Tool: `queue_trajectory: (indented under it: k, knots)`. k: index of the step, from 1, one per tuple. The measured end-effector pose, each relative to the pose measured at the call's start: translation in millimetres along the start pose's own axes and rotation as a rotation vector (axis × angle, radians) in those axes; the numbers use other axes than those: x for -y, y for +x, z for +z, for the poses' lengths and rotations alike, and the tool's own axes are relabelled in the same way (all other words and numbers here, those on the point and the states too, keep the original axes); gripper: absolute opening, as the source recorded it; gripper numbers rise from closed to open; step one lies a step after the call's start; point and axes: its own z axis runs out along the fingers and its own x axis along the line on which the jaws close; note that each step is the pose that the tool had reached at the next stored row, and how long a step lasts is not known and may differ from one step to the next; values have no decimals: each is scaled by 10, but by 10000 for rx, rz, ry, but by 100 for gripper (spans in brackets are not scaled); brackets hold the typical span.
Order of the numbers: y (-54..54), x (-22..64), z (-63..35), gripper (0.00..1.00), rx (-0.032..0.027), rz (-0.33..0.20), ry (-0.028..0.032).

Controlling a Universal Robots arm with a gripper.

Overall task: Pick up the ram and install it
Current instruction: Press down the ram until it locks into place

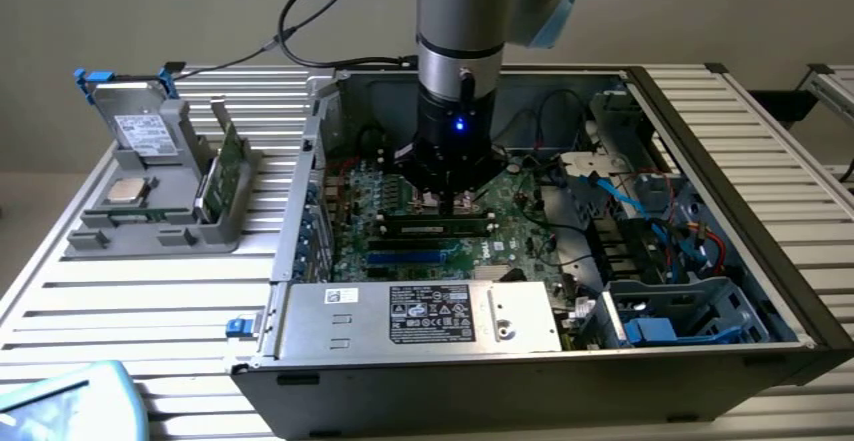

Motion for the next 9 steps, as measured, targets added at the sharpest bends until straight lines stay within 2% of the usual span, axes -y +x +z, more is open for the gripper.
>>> queue_trajectory:
  k: [9]
  knots:
    - [0,0,0,11,0,1,0]
